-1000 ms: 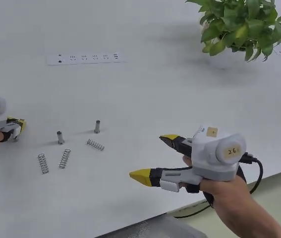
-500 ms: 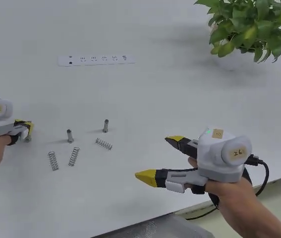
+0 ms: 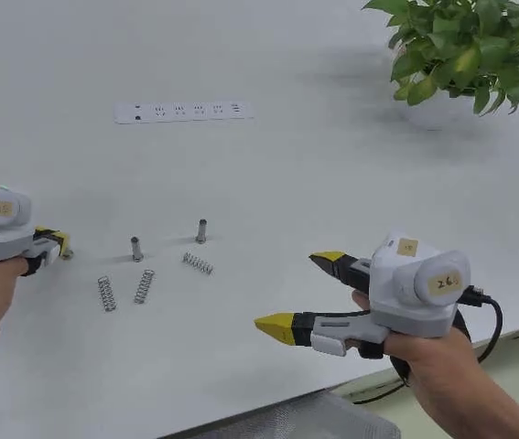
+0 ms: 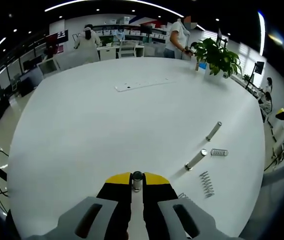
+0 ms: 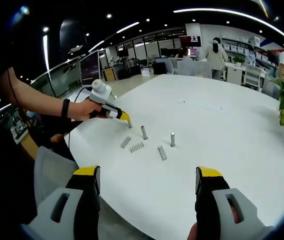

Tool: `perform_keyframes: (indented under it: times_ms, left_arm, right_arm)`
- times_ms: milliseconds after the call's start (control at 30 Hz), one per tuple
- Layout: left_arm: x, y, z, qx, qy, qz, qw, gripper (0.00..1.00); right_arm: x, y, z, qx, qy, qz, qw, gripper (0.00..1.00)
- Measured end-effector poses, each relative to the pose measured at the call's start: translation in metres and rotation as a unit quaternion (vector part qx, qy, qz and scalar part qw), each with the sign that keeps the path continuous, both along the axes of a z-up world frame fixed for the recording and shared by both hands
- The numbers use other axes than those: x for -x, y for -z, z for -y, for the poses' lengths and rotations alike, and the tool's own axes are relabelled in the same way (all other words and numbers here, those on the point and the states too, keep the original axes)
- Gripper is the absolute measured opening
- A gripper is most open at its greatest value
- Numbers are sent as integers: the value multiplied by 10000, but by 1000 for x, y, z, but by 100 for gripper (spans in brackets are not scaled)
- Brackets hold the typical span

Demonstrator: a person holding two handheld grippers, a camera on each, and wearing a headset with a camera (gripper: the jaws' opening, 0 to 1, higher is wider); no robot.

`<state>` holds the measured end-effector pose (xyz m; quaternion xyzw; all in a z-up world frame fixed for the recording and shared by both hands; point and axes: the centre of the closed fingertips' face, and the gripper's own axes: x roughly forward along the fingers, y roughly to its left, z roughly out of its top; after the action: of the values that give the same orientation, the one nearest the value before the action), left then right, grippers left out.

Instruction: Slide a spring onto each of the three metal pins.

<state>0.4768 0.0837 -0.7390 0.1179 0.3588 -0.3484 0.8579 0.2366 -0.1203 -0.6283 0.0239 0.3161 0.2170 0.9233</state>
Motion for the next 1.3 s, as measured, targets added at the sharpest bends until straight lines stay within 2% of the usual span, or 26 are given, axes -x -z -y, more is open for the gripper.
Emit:
perform_keyframes:
  times_ms: [367, 567, 700, 1033, 1233, 1300]
  left_arm:
    - [9, -4, 3, -39, 106, 58, 9999, 0]
    - [18, 3, 3, -111, 194, 9, 9997, 0]
    - [22, 0, 3, -124, 234, 80, 9996, 0]
    - [25, 0, 0, -250, 388, 99, 9989, 0]
    - [24, -1, -1, -320, 453, 163, 9983, 0]
    - [25, 0, -1, -343, 472, 126, 9982, 0]
  right_arm:
    - [7, 1, -1, -3, -2, 3, 10000, 77]
    - [9, 1, -1, 11, -11, 3, 10000, 77]
    - [9, -1, -1, 15, -3, 20, 10000, 77]
    - [9, -1, -1, 8, 9, 45, 10000, 77]
    - [10, -1, -1, -5, 15, 49, 10000, 77]
    - [10, -2, -2, -5, 14, 58, 10000, 77]
